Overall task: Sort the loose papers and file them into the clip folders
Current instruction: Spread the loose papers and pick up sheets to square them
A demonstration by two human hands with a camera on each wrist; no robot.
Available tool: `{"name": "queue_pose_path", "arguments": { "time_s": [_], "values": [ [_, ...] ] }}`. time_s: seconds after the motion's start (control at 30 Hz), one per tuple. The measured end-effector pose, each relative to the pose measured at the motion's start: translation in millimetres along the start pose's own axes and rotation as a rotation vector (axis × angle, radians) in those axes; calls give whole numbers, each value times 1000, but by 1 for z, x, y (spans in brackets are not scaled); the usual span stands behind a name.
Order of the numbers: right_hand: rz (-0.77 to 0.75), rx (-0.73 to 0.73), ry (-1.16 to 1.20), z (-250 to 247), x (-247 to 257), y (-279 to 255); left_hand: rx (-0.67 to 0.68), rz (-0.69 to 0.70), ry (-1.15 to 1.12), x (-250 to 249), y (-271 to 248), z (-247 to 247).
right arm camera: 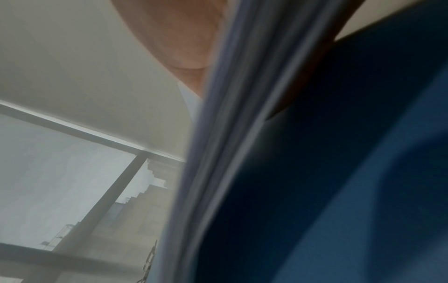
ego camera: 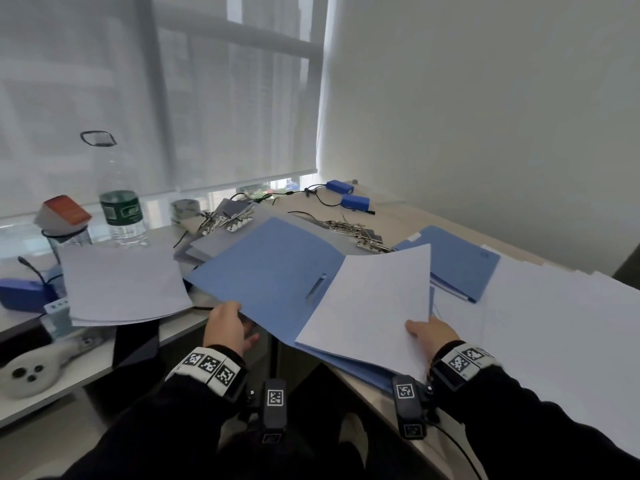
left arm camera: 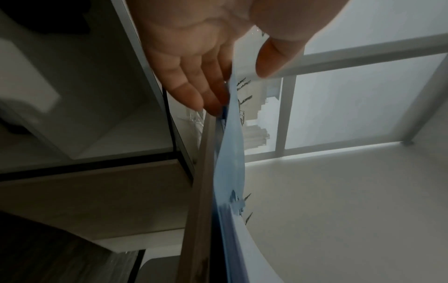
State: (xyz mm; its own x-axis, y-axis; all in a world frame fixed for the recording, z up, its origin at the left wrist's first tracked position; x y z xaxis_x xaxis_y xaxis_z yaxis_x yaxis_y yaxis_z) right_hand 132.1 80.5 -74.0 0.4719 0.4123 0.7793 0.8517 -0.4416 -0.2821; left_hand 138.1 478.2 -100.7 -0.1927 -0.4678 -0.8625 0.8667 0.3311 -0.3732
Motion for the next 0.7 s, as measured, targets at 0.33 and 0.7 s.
{"name": "queue_pose_path", "arguments": {
  "time_s": [0.33, 0.7],
  "values": [
    [-70, -21, 63, 0, -5, -9, 261, -163, -168, 21, -28, 53],
    [0, 19, -3, 3, -2, -15, 172, -121, 160, 32, -5, 51]
  ]
}}
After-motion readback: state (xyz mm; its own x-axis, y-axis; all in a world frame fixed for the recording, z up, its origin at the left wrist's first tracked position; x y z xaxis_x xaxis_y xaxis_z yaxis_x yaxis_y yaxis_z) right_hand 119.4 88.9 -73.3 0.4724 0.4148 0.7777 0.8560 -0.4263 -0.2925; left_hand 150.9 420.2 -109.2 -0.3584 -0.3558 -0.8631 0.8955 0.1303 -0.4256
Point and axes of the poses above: each hand's wrist, its own y-axis towards the middle knuckle, its own z-axis out of the palm, x = y × z, the point moved 10 cm from there along y, towards the middle knuckle
